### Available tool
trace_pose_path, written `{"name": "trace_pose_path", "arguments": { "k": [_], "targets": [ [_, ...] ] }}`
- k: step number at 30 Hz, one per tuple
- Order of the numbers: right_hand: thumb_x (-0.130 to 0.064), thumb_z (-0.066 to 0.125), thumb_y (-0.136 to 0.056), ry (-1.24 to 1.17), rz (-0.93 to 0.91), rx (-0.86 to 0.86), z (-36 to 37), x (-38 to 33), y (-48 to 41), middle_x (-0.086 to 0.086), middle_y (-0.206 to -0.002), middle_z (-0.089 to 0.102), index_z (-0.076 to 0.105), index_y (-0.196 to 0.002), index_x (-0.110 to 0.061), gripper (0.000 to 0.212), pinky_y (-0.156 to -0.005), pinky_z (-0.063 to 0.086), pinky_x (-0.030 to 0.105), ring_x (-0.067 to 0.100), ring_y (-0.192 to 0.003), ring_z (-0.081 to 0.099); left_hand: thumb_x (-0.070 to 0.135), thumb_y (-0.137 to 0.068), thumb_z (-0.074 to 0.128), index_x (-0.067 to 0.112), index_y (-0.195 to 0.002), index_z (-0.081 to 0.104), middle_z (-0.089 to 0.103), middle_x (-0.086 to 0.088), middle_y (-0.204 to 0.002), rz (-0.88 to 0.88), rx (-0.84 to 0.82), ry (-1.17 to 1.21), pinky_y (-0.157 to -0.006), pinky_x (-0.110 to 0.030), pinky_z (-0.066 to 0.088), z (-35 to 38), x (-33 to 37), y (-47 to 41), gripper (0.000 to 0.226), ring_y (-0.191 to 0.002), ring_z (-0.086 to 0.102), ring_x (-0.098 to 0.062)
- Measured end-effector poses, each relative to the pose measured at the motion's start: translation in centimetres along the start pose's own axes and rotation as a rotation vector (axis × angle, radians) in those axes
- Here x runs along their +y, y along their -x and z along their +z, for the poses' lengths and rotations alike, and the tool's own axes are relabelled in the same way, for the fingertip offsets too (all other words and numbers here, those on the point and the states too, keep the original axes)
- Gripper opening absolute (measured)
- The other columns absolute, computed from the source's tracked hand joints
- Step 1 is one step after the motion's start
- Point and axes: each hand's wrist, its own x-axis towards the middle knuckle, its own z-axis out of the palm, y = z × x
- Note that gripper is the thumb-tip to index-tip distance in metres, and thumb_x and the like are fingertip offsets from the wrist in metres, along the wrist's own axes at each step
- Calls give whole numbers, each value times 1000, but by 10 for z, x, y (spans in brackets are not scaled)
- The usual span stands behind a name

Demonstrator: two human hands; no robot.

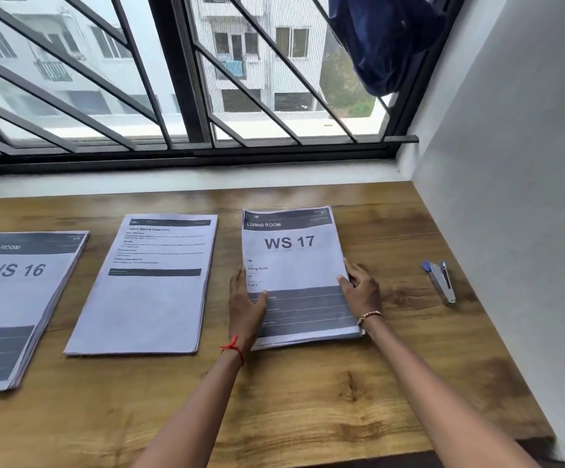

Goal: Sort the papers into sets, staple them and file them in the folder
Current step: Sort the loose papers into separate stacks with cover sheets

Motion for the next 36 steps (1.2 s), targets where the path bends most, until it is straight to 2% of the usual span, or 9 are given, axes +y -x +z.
{"name": "trace_pose_path", "arguments": {
  "k": [3,5,9,12,19,23,28,33,36],
  "targets": [
    [0,56,-86,-69,36,42,-1,-6,-7,11,-131,54,54,-124,4,39,-95,40,16,22,-120,54,6,-85,61,1,-139,36,39,-13,-141,-17,25,29,-113,-33,27,-3,0,-4,60,-133,35,-27],
    [-2,56,-86,-77,43,64,-2,-8,-16,13,-133,52,54,-125,2,39,-97,41,19,22,-122,53,9,-87,60,3,-142,32,34,-11,-147,-57,17,47,-112,-27,21,-8,3,-9,62,-137,30,-25],
    [-7,56,-88,-51,67,18,-3,-17,-38,12,-135,49,49,-131,-3,44,-79,41,9,21,-116,57,16,-87,63,4,-143,30,32,-12,-149,-134,-10,137,-115,-33,22,-17,4,-29,66,-138,30,-24],
    [-4,54,-90,-119,89,-62,2,-25,-58,16,-140,43,38,-137,2,50,-91,36,13,20,-126,48,20,-86,64,7,-142,33,37,-12,-146,-188,-16,237,-112,-44,31,-21,5,-41,65,-134,38,-23],
    [-10,56,-88,-34,70,-114,15,-39,-90,11,-132,53,46,-133,0,47,-107,36,30,23,-124,49,11,-91,57,6,-143,30,33,-7,-149,-230,-59,395,-110,-31,31,-20,19,-66,59,-135,35,-17],
    [-29,53,-76,11,71,-112,24,-35,-109,15,-126,58,54,-124,-4,54,-101,41,42,29,-117,54,7,-90,54,9,-123,51,59,9,-120,-153,-118,440,-83,-12,47,-19,31,-80,33,-110,56,-11],
    [-31,54,-84,67,100,-130,34,-49,-105,14,-142,42,41,-137,-4,61,-109,33,38,28,-131,40,34,-78,55,19,-130,51,60,0,-127,-126,-156,363,-103,-45,42,-8,22,-98,55,-118,55,-17],
    [-21,54,-91,95,56,-123,36,-44,-107,13,-148,34,37,-139,-1,55,-113,25,30,24,-137,31,42,-77,53,17,-138,43,48,0,-140,-162,-73,212,-109,-43,34,5,19,-97,66,-130,43,-16],
    [-43,48,-78,98,31,-88,36,-43,-110,18,-136,48,49,-129,1,67,-108,34,37,29,-127,43,20,-88,58,8,-142,37,38,-6,-146,-140,3,172,-114,-32,23,9,31,-94,58,-136,34,-19]
  ]
}}
